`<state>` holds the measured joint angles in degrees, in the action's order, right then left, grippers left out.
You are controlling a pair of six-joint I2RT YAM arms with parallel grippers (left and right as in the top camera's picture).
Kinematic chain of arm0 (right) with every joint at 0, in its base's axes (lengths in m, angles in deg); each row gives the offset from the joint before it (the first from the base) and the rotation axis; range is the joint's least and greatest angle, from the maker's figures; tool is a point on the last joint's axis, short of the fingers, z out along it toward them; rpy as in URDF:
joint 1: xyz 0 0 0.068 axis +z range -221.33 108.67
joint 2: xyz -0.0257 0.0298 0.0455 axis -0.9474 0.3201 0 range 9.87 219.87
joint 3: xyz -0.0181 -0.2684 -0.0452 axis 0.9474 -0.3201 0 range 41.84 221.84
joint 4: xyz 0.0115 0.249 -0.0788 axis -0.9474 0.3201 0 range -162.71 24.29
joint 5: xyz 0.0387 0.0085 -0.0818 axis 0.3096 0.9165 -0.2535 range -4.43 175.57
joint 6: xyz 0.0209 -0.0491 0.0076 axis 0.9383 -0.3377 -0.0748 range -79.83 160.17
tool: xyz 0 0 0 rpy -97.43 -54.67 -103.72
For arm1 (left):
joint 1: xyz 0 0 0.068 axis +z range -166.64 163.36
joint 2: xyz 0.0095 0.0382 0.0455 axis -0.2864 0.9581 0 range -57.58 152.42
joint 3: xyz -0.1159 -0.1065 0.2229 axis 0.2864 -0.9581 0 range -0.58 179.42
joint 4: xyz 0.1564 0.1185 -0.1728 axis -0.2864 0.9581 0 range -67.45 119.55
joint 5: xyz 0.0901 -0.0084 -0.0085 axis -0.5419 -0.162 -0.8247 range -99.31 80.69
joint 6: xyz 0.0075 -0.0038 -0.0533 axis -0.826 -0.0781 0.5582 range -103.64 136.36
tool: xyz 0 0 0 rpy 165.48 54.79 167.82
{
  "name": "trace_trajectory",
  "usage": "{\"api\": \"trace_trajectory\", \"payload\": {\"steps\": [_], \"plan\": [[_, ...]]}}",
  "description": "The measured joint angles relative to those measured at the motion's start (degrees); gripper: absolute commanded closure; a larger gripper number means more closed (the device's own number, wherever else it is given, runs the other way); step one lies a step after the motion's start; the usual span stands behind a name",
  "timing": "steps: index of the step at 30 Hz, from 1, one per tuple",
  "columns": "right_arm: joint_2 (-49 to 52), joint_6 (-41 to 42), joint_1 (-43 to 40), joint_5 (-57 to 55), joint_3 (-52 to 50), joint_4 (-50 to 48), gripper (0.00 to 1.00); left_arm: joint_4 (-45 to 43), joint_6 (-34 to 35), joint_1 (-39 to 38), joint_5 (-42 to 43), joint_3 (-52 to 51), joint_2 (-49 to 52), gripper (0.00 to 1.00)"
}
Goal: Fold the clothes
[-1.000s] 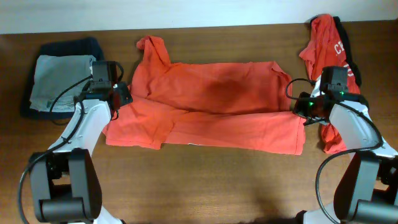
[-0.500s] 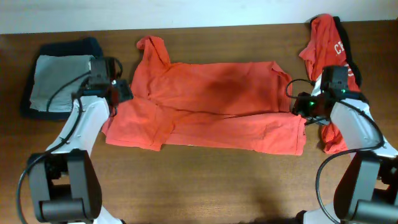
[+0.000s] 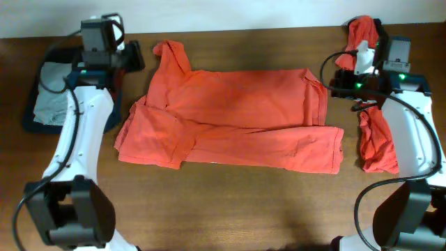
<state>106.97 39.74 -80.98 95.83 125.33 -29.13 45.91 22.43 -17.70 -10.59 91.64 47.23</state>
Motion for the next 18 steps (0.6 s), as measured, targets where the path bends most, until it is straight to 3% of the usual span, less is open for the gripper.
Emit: {"api": "trace_trajectory", "payload": {"steps": [4, 7, 18], "plan": [[1.55, -1.16, 2.16, 0.00, 0.00, -1.07, 0.32, -8.96, -2.99, -2.40, 0.68, 0.74, 5.64, 0.33], [3.08, -1.38, 3.80, -0.02, 0.00, -0.90, 0.32, -9.97, -5.92, -4.28, 0.85, 4.04, 12.13, 0.31], [3.69, -1.60, 6.12, -0.04, -0.02, 1.68, 0.31, 1.11, -11.56, -7.87, 0.81, 42.32, 42.62, 0.30]]}}
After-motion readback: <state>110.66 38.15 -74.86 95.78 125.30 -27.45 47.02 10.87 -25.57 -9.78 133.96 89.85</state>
